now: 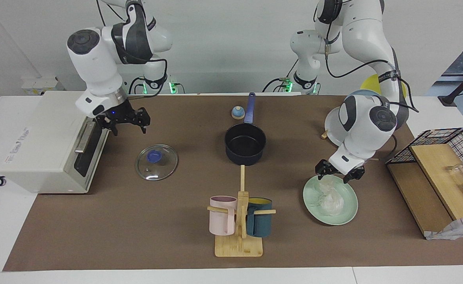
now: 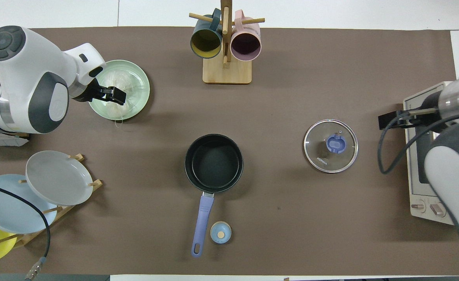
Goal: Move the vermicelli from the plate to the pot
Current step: 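Grasp the vermicelli with the left gripper while the right gripper grasps the lid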
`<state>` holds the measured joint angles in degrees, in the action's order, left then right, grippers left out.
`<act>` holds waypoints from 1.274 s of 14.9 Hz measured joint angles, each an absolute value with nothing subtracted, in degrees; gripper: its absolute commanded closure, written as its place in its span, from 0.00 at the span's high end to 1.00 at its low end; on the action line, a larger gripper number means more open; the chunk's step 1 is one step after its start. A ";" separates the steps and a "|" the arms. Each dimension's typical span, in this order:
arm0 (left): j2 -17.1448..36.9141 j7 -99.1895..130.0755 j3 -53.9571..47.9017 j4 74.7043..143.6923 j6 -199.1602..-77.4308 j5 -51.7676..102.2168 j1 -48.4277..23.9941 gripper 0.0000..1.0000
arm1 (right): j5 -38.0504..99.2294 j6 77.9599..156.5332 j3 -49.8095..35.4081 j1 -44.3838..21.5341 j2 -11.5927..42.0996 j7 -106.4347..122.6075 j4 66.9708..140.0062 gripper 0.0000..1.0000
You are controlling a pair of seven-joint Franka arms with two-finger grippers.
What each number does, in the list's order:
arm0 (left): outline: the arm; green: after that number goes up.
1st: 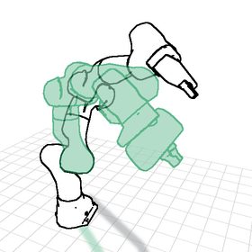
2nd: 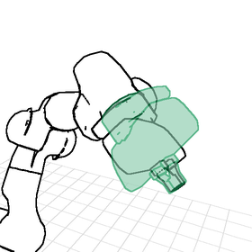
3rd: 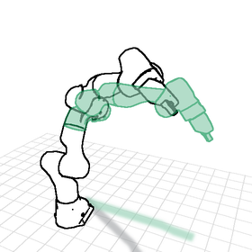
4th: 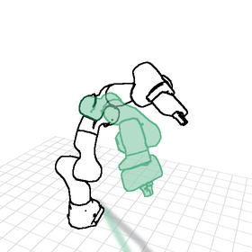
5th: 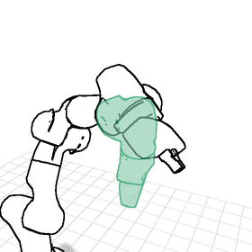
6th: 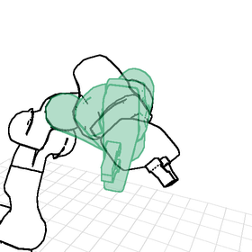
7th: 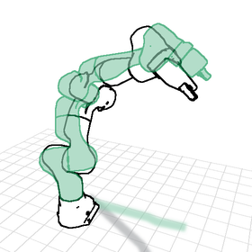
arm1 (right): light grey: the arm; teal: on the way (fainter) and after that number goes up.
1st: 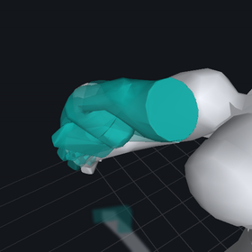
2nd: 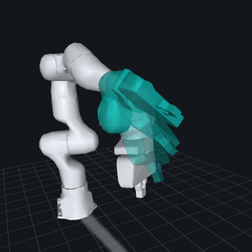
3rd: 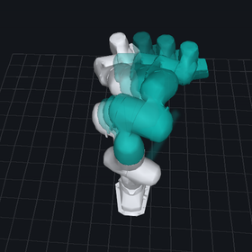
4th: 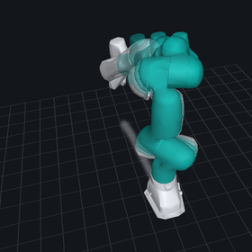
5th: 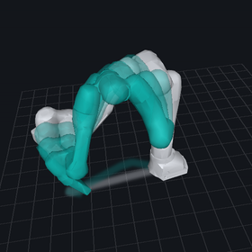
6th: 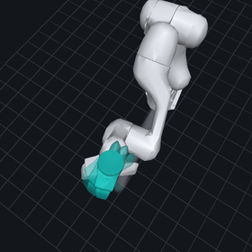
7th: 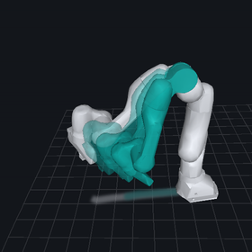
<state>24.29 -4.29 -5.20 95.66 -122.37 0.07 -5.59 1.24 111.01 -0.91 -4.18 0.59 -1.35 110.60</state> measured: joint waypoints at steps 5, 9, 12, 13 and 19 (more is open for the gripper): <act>27.49 -4.77 -5.16 95.51 -125.94 -3.12 -5.60 1.00 | 2.21 126.55 -0.90 -6.96 5.34 -2.04 118.58 1.00; 28.72 -5.03 -5.17 95.48 -128.36 -3.36 -5.61 0.26 | 2.21 130.23 -0.91 -9.88 5.54 -2.12 123.05 1.00; 28.86 -5.07 -5.16 95.43 -128.49 -3.37 -5.61 0.00 | 2.21 130.76 -0.56 -9.72 5.53 0.84 124.10 1.00; 28.86 -5.08 -5.14 95.39 -128.48 -3.37 -5.57 0.00 | 2.21 130.77 -0.47 -9.43 5.53 1.47 124.21 1.00; 29.18 -5.04 -5.11 84.71 -113.95 1.84 -5.52 0.00 | 2.21 130.89 -0.23 -8.21 5.53 4.18 124.80 1.00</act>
<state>29.18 -5.04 -5.11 84.71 -113.95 1.84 -5.52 2.21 130.89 -0.23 -8.21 5.53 4.18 124.80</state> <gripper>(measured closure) 0.767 0.000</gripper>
